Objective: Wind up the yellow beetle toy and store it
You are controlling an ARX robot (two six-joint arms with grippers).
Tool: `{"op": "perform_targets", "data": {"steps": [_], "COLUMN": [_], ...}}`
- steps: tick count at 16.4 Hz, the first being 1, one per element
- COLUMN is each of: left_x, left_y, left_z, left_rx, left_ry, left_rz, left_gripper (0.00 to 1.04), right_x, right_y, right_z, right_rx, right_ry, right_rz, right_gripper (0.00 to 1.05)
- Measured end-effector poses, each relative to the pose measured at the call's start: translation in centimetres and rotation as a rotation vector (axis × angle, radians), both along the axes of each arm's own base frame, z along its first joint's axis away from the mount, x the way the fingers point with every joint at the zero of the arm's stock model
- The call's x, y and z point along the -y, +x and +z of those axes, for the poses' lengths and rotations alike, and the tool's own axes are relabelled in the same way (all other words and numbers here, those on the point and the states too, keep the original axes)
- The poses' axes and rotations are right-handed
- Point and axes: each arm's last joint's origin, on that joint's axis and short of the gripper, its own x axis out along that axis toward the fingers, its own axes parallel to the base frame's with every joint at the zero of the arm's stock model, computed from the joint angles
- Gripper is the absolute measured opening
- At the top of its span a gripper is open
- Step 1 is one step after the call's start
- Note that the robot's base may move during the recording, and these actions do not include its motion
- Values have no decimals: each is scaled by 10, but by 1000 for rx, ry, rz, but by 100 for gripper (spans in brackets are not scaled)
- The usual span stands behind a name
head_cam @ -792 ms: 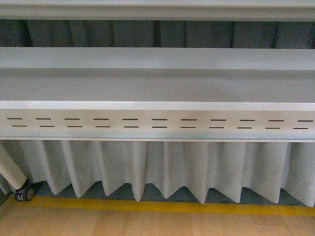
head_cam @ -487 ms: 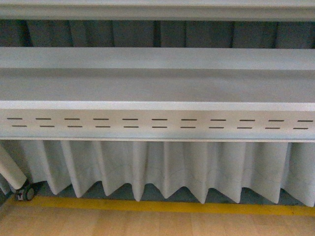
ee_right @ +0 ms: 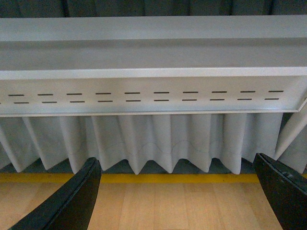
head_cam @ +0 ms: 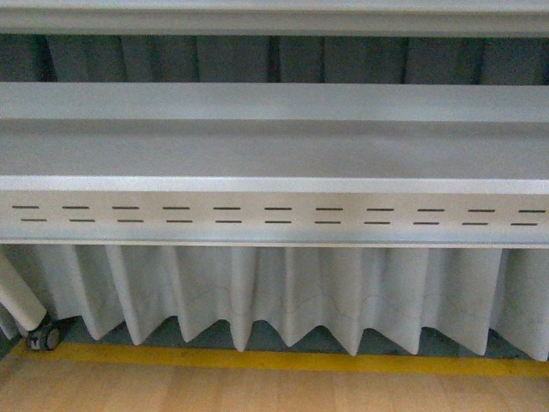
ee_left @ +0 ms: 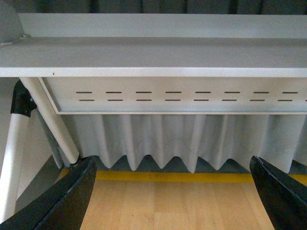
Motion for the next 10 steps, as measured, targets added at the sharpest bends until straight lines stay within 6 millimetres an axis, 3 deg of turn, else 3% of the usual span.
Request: {"op": "perform_targets", "data": {"steps": [10], "left_x": [0], "left_y": [0], "left_z": [0], "left_rx": [0], "left_ry": [0], "left_rz": [0], "left_gripper": [98], "right_x": [0], "right_y": [0], "right_z": [0], "right_rx": [0], "right_ry": [0], "right_rz": [0], "right_gripper": [98]}}
